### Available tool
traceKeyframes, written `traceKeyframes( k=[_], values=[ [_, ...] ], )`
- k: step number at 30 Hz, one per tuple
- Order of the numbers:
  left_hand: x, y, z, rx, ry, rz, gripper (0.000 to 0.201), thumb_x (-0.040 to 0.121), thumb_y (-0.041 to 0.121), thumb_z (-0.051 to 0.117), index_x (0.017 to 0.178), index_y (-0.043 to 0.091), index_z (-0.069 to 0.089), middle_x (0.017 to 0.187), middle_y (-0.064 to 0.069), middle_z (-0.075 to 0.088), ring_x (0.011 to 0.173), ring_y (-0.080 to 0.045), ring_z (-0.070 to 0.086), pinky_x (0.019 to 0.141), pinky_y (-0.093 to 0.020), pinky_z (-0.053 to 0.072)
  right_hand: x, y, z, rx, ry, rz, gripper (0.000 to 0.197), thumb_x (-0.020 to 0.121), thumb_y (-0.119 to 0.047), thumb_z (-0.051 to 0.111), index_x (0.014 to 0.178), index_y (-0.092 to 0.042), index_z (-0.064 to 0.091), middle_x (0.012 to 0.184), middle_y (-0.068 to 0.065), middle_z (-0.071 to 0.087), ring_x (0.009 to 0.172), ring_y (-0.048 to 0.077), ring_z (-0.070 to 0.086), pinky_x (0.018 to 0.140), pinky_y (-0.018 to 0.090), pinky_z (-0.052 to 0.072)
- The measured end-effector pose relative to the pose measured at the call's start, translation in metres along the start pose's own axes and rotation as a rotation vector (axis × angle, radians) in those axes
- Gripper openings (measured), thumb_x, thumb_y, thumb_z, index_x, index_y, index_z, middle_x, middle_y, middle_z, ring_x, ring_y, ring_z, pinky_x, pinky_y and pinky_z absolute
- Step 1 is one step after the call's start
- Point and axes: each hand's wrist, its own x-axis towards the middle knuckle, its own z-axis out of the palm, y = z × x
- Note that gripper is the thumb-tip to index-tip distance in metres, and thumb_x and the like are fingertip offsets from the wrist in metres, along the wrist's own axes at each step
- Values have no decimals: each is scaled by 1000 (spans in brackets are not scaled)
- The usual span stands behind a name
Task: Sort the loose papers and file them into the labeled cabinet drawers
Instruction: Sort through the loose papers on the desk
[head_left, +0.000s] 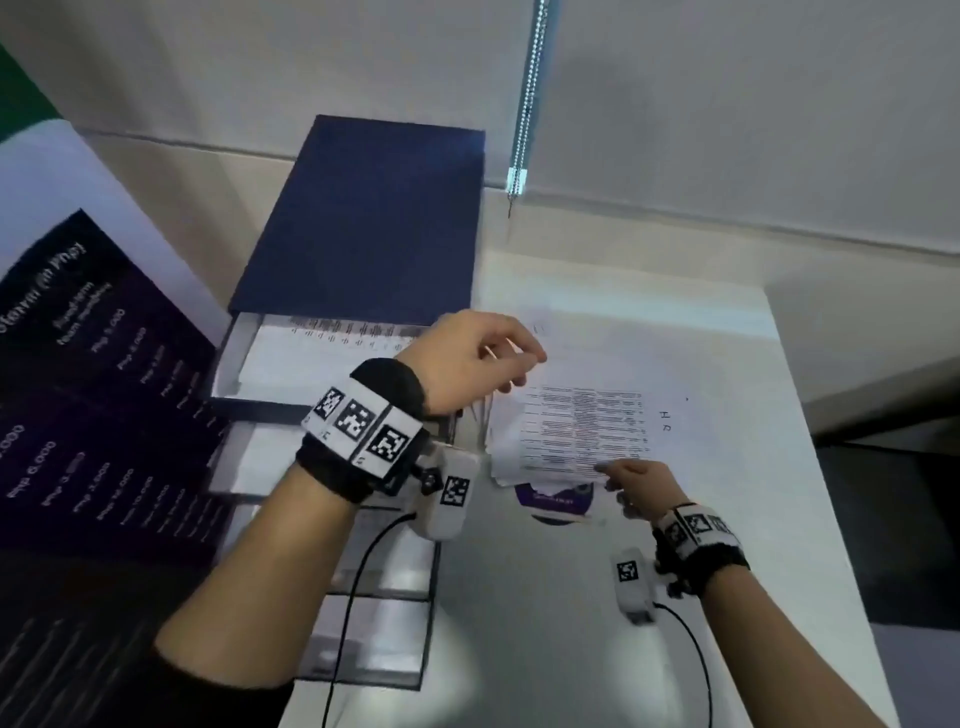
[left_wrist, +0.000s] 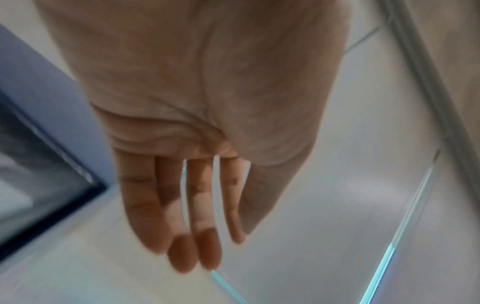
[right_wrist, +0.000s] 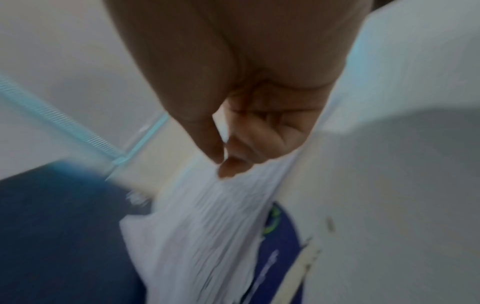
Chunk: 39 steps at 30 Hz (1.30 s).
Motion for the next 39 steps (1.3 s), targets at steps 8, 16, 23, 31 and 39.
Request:
traceKeyframes(
  k=[8,16,23,31,39],
  values=[
    [204,-81,133,343,-147,-305,44,91,18,61,134,17,53,119,-4,62,107,-22,60,93,-31,49,52,84,-41,775,81,387,25,96,-11,58,116,3,59,92,24,71,82,33,71,62,35,60],
    [280,-133,181,807,-144,-374,86,73,53,76,137,11,38,141,-14,38,130,-36,37,102,-49,41,86,66,-45,814,17,326,23,87,-15,72,97,0,58,91,20,66,65,23,70,56,29,56],
    [240,-118,228,1012,-241,-466,125,67,83,58,153,6,8,155,-29,16,142,-43,24,111,-49,34,91,69,-36,392,161,306,43,76,-35,82,62,-6,54,48,2,59,41,8,59,44,25,42],
    [236,-123,224,783,-7,-304,73,83,53,61,142,19,35,147,-13,33,135,-33,32,104,-47,40,68,119,-77,146,226,168,27,75,-26,83,90,-8,69,82,9,72,76,24,70,68,33,58],
    [161,-142,275,845,-145,-254,105,83,48,65,155,23,-7,160,-20,-17,148,-41,-9,118,-60,8,53,156,-108,114,4,108,22,82,-10,74,103,-8,69,92,10,74,84,28,72,82,52,58]
  ],
)
